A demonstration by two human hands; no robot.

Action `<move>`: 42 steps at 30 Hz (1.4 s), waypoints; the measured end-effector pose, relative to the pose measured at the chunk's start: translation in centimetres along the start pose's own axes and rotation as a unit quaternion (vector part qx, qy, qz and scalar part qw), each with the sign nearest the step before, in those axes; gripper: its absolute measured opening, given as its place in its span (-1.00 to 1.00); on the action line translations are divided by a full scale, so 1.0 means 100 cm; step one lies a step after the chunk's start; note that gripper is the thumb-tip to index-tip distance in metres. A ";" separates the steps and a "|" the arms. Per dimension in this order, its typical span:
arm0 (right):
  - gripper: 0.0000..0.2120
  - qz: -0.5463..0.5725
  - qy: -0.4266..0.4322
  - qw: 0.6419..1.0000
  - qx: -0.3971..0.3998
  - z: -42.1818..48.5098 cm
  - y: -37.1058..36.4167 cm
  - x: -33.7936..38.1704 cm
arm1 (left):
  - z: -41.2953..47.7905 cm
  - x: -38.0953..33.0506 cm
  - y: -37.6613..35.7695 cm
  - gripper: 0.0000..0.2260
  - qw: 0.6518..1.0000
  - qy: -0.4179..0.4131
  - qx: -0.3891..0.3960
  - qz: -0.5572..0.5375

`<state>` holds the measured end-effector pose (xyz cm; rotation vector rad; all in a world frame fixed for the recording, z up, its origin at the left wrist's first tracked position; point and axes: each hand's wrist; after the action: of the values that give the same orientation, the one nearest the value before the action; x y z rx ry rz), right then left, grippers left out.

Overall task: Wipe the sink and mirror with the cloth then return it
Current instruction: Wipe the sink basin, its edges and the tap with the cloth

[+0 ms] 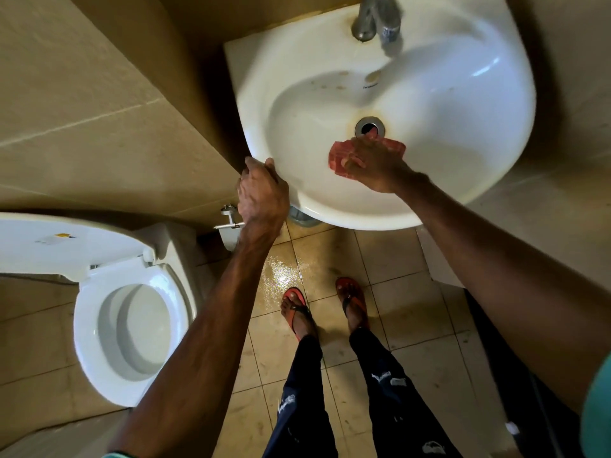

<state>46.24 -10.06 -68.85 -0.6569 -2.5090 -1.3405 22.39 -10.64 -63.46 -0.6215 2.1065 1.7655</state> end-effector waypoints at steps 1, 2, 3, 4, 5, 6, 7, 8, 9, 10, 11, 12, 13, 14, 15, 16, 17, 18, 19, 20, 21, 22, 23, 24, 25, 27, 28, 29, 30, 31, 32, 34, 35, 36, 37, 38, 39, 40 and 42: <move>-0.54 0.001 0.003 1.000 0.014 -0.005 -0.002 0.002 | 0.000 0.000 -0.001 -0.66 1.000 0.003 -0.002 0.000; -0.55 -0.008 0.005 0.999 0.031 -0.016 -0.002 0.006 | 0.000 0.000 -0.001 -0.66 1.000 0.006 -0.004 -0.003; -0.58 -0.017 0.015 0.999 0.041 -0.028 -0.002 0.010 | 0.000 -0.001 -0.001 -0.66 1.000 0.008 -0.004 -0.007; -0.61 -0.028 0.025 0.998 0.053 -0.044 0.002 0.015 | -0.001 -0.002 -0.001 -0.65 1.000 0.009 -0.003 -0.011; -0.61 -0.024 0.029 0.997 0.068 -0.061 0.007 0.020 | -0.001 -0.002 -0.001 -0.65 1.000 0.010 -0.001 -0.015; -0.59 -0.012 0.019 0.996 0.089 -0.078 0.013 0.025 | -0.001 -0.003 -0.001 -0.65 1.000 0.012 0.001 -0.016; -0.56 0.000 0.007 0.994 0.105 -0.092 0.019 0.027 | -0.001 -0.003 -0.001 -0.65 1.000 0.015 0.001 -0.015; -0.53 0.007 0.002 0.993 0.116 -0.106 0.022 0.028 | -0.002 -0.003 -0.001 -0.66 1.000 0.017 0.000 -0.014; -0.52 0.012 0.010 0.993 0.118 -0.115 0.024 0.028 | -0.002 -0.003 -0.001 -0.66 1.000 0.018 0.000 -0.012; -0.52 0.017 0.031 0.994 0.108 -0.123 0.024 0.026 | -0.001 -0.002 -0.001 -0.66 1.000 0.016 0.000 -0.010; -0.51 0.018 0.056 0.994 0.087 -0.129 0.021 0.024 | -0.001 -0.001 -0.002 -0.66 1.000 0.012 0.002 -0.007; -0.48 0.011 0.078 0.995 0.059 -0.135 0.016 0.022 | 0.000 0.000 -0.003 -0.66 1.000 0.009 0.004 -0.004; -0.43 -0.001 0.099 0.995 0.024 -0.139 0.008 0.020 | 0.001 0.001 -0.003 -0.67 1.000 0.007 0.004 -0.004; -0.40 -0.018 0.117 0.993 -0.014 -0.142 0.000 0.018 | 0.002 0.002 -0.004 -0.67 1.000 0.006 0.002 -0.007; -0.39 -0.038 0.133 0.989 -0.052 -0.142 -0.009 0.016 | 0.003 0.003 -0.004 -0.67 1.000 0.006 0.002 -0.011; -0.39 -0.059 0.149 0.984 -0.083 -0.142 -0.017 0.017 | 0.004 0.003 -0.004 -0.68 1.000 0.006 0.002 -0.014; -0.38 -0.086 0.160 0.977 -0.113 -0.141 -0.025 0.020 | 0.004 0.004 -0.004 -0.68 1.000 0.006 0.001 -0.012; -0.37 -0.115 0.159 0.971 -0.136 -0.138 -0.033 0.025 | 0.004 0.004 -0.003 -0.68 1.000 0.004 0.001 -0.009; -0.35 -0.140 0.149 0.967 -0.152 -0.135 -0.041 0.033 | 0.003 0.004 -0.003 -0.67 1.000 0.003 0.000 -0.009; -0.32 -0.156 0.133 0.966 -0.159 -0.131 -0.047 0.044 | 0.003 0.004 -0.002 -0.67 1.000 -0.001 0.000 -0.012; -0.29 -0.164 0.117 0.965 -0.168 -0.127 -0.053 0.057 | 0.003 0.006 -0.002 -0.66 1.000 -0.004 0.000 -0.015; -0.28 -0.170 0.103 0.964 -0.177 -0.122 -0.058 0.070 | 0.003 0.006 -0.002 -0.66 1.000 -0.007 0.003 -0.015; -0.28 -0.177 0.092 0.961 -0.189 -0.118 -0.062 0.081 | 0.004 0.007 -0.001 -0.65 1.000 -0.008 0.006 -0.011; -0.28 -0.180 0.080 0.960 -0.196 -0.115 -0.063 0.092 | 0.005 0.008 0.000 -0.64 1.000 -0.008 0.010 -0.005; -0.29 -0.182 0.069 0.961 -0.198 -0.113 -0.063 0.100 | 0.006 0.009 0.001 -0.63 1.000 -0.008 0.016 0.001; -0.27 -0.176 0.059 0.962 -0.203 -0.112 -0.063 0.107 | 0.006 0.009 0.004 -0.59 0.999 -0.014 0.026 0.016; -0.25 -0.170 0.061 0.962 -0.203 -0.113 -0.064 0.107 | 0.005 0.008 0.005 -0.57 0.999 -0.021 0.031 0.023; -0.23 -0.165 0.067 0.963 -0.203 -0.114 -0.063 0.105 | 0.004 0.008 0.005 -0.55 0.999 -0.029 0.033 0.027; -0.21 -0.162 0.075 0.962 -0.205 -0.115 -0.063 0.102 | 0.004 0.009 0.005 -0.52 0.998 -0.033 0.032 0.031; -0.20 -0.155 0.087 0.962 -0.207 -0.115 -0.062 0.098 | 0.004 0.010 0.004 -0.50 0.998 -0.034 0.029 0.035; -0.18 -0.139 0.101 0.963 -0.206 -0.116 -0.059 0.095 | 0.004 0.011 0.004 -0.48 0.998 -0.034 0.026 0.037; -0.15 -0.098 0.126 0.968 -0.194 -0.121 -0.053 0.086 | 0.005 0.015 0.001 -0.47 0.999 -0.035 0.017 0.033; -0.15 -0.084 0.134 0.969 -0.188 -0.125 -0.049 0.080 | 0.005 0.015 -0.001 -0.47 0.999 -0.035 0.012 0.029; -0.17 -0.074 0.140 0.970 -0.183 -0.127 -0.046 0.075 | 0.005 0.016 -0.002 -0.47 0.999 -0.034 0.010 0.027; -0.20 -0.065 0.143 0.972 -0.173 -0.129 -0.043 0.066 | 0.005 0.016 -0.003 -0.48 0.999 -0.030 0.007 0.025; -0.23 -0.056 0.145 0.975 -0.158 -0.132 -0.037 0.058 | 0.005 0.017 -0.004 -0.49 0.999 -0.026 0.003 0.026; -0.25 -0.051 0.146 0.979 -0.136 -0.133 -0.031 0.050 | 0.004 0.016 -0.005 -0.50 0.999 -0.023 -0.004 0.034; -0.26 -0.052 0.143 0.982 -0.115 -0.134 -0.025 0.041 | 0.003 0.016 -0.006 -0.51 0.998 -0.023 -0.013 0.050; -0.27 -0.069 0.133 0.985 -0.086 -0.136 -0.009 0.021 | 0.000 0.011 -0.009 -0.52 0.995 -0.032 -0.038 0.090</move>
<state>43.76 -21.14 -61.08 -0.3129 -2.2791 -1.5897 21.93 -10.93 -64.72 -0.3987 2.1192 1.9410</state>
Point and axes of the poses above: each hand's wrist, its own z-axis towards the middle knuckle, its own y-axis out of the back of the hand, x = y × z, and after that the axes turned 10 degrees about -y, right-handed
